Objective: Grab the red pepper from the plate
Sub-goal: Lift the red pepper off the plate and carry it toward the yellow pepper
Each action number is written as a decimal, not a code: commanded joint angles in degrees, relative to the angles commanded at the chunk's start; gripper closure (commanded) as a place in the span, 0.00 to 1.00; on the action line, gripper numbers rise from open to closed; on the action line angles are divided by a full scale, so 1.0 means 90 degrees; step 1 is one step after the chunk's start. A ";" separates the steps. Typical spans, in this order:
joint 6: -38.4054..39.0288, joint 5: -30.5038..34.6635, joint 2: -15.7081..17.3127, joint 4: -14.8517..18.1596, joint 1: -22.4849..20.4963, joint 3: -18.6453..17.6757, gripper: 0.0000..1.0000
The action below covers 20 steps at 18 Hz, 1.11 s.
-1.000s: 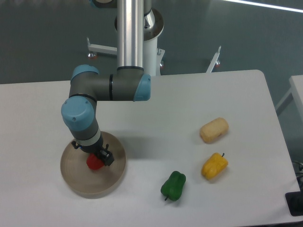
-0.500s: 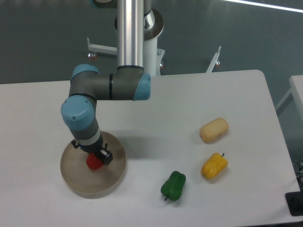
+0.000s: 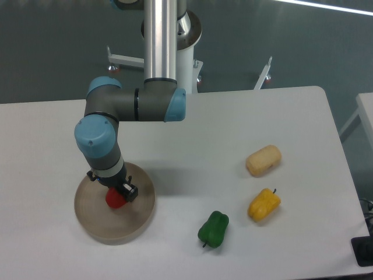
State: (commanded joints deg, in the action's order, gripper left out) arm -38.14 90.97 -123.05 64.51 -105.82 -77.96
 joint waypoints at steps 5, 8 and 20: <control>-0.0459 0.0000 0.0342 0.0049 -0.0429 0.0020 0.40; -0.1004 0.0000 0.0528 0.0059 -0.0868 0.0020 0.40; -0.2998 0.0000 0.0626 0.0254 -0.2246 0.0332 0.40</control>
State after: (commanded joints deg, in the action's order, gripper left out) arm -65.13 90.97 -117.42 66.80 -126.04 -74.98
